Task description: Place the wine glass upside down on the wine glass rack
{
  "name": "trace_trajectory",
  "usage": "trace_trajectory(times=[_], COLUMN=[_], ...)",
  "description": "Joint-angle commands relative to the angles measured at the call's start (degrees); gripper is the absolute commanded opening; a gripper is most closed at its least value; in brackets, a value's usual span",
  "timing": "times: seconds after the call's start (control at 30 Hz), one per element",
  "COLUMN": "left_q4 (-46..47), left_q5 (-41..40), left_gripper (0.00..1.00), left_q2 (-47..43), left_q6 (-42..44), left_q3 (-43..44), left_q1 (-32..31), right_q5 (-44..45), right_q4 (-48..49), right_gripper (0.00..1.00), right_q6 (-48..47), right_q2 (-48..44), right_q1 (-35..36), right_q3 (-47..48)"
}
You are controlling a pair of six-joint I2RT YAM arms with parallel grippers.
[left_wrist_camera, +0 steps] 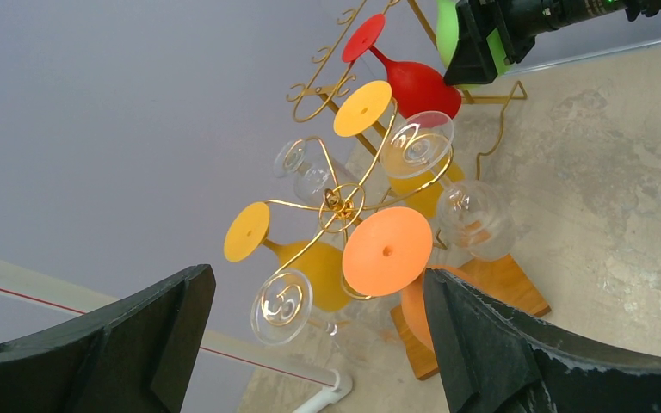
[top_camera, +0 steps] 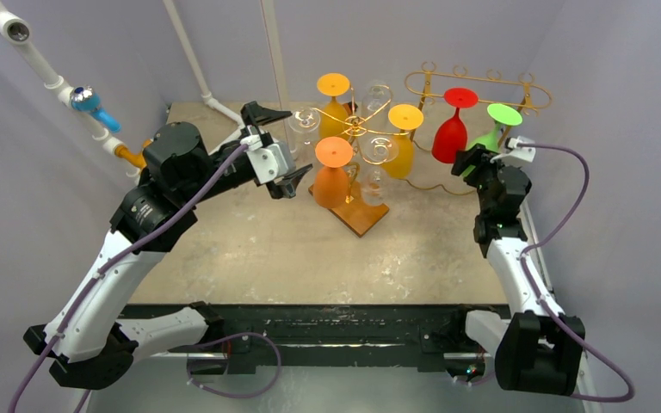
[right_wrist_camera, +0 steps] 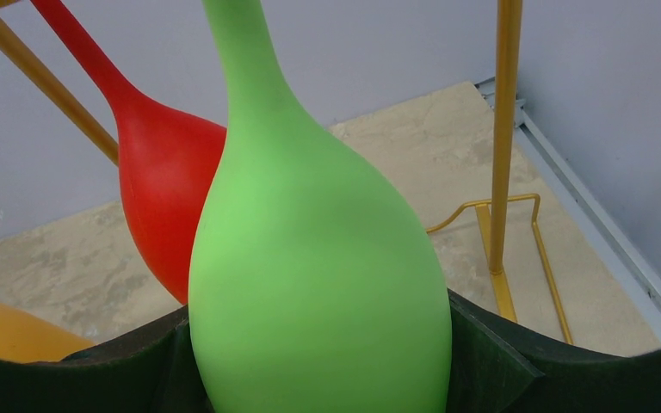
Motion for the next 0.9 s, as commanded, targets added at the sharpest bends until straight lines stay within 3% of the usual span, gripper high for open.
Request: trace_trajectory(times=[0.0,0.37,0.87], left_q4=[-0.36,-1.23,-1.48], left_q5=[-0.37,-0.79,-0.52], left_gripper=[1.00,1.00,1.00], left_q2=[-0.75,-0.42,-0.93], left_q6=[-0.75,-0.86,-0.36], left_q3=[0.02,0.26,0.18], left_q1=[0.14,0.14,0.11], right_q5=[-0.78,-1.27,0.97], right_q4=[4.08,2.28,2.80], right_gripper=[0.58,0.59,0.64], right_q6=[-0.79,-1.79,-1.85], right_q2=[1.28,7.79,10.81], right_q1=[-0.50,-1.14,-1.58], right_q3=[4.23,10.03,7.33])
